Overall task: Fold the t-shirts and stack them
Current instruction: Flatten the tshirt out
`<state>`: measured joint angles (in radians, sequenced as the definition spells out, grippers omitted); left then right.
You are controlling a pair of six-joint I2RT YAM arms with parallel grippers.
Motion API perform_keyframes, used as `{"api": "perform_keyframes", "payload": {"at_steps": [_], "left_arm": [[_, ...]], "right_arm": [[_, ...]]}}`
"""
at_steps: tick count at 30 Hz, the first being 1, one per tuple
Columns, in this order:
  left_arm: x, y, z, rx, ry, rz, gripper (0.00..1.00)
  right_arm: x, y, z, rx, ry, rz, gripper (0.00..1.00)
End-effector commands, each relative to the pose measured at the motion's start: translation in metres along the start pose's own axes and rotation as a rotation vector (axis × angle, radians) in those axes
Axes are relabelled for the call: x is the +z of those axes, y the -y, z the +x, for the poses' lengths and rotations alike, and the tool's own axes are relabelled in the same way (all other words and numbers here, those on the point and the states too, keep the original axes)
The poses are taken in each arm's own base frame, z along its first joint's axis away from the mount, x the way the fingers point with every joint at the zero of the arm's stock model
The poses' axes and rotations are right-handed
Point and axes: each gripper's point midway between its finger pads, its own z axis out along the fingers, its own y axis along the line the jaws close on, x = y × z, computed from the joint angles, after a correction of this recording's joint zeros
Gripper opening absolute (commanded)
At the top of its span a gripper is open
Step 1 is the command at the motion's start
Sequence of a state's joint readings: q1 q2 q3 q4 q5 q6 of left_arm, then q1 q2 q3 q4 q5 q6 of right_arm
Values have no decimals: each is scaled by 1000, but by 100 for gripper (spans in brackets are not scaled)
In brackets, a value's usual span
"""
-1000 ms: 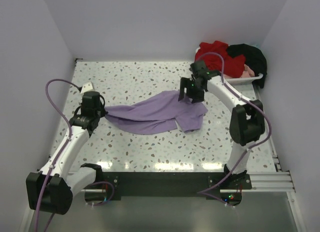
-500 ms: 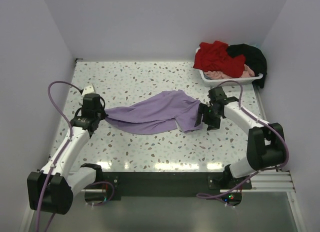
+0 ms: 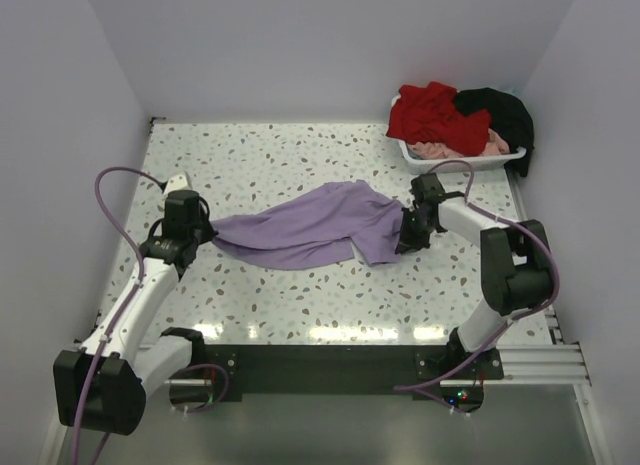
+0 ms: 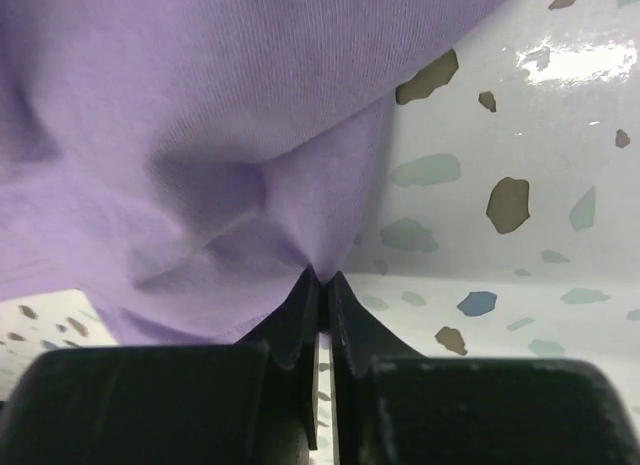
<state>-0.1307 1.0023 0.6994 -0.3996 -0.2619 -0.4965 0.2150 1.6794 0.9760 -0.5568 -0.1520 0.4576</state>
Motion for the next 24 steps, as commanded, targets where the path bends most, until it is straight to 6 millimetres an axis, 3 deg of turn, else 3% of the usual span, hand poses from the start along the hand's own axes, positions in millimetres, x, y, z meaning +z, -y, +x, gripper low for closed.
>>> {"api": "perform_keyframes", "payload": {"at_steps": [1, 2, 4, 5, 7, 9, 12, 13, 16, 17, 20, 24], "left_arm": [[1, 5, -12, -12, 37, 25, 0], [2, 6, -12, -4, 37, 28, 0], [8, 8, -16, 4, 44, 30, 0], [7, 10, -25, 11, 59, 32, 0], [8, 9, -36, 21, 73, 13, 0], [4, 12, -57, 41, 112, 7, 0], [-1, 5, -81, 70, 154, -37, 0], [-1, 1, -85, 77, 159, -54, 0], [-3, -4, -89, 97, 162, -74, 0], [-3, -4, -86, 102, 156, -68, 0], [0, -3, -73, 107, 134, -42, 0], [2, -8, -60, 113, 104, -53, 0]], "right_arm": [[-20, -15, -30, -17, 89, -42, 0], [-30, -17, -30, -29, 90, -47, 0], [-55, -31, -52, -44, 145, -70, 0], [-82, -39, -65, -66, 183, -70, 0], [-112, -41, -84, -88, 253, -31, 0], [-156, -46, -101, -125, 328, -6, 0], [-203, -45, -109, -170, 406, 41, 19], [-211, -43, -108, -178, 419, 51, 31], [-215, -32, -95, -176, 425, 81, 56], [-209, -29, -94, -164, 426, 81, 58], [-152, -12, -57, -118, 287, 85, 61], [-99, -17, -28, -55, 183, -18, 62]]}}
